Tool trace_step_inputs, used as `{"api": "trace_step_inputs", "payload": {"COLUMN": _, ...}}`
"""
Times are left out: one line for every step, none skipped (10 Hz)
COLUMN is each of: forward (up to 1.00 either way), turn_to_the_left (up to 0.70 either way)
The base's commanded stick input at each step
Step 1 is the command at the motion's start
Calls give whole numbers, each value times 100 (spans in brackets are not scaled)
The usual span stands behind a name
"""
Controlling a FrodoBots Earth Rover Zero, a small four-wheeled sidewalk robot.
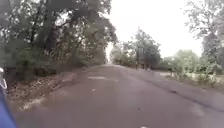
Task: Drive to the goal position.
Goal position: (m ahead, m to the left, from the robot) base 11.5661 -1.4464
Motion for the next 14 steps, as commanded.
{"api": "trace_step_inputs", "payload": {"forward": 70, "turn_to_the_left": -2}}
{"api": "trace_step_inputs", "payload": {"forward": 70, "turn_to_the_left": -2}}
{"api": "trace_step_inputs", "payload": {"forward": 70, "turn_to_the_left": -2}}
{"api": "trace_step_inputs", "payload": {"forward": 70, "turn_to_the_left": -2}}
{"api": "trace_step_inputs", "payload": {"forward": 70, "turn_to_the_left": -2}}
{"api": "trace_step_inputs", "payload": {"forward": 70, "turn_to_the_left": -2}}
{"api": "trace_step_inputs", "payload": {"forward": 70, "turn_to_the_left": -2}}
{"api": "trace_step_inputs", "payload": {"forward": 70, "turn_to_the_left": -2}}
{"api": "trace_step_inputs", "payload": {"forward": 70, "turn_to_the_left": -2}}
{"api": "trace_step_inputs", "payload": {"forward": 70, "turn_to_the_left": -2}}
{"api": "trace_step_inputs", "payload": {"forward": 70, "turn_to_the_left": -2}}
{"api": "trace_step_inputs", "payload": {"forward": 70, "turn_to_the_left": -2}}
{"api": "trace_step_inputs", "payload": {"forward": 70, "turn_to_the_left": -2}}
{"api": "trace_step_inputs", "payload": {"forward": 70, "turn_to_the_left": -2}}
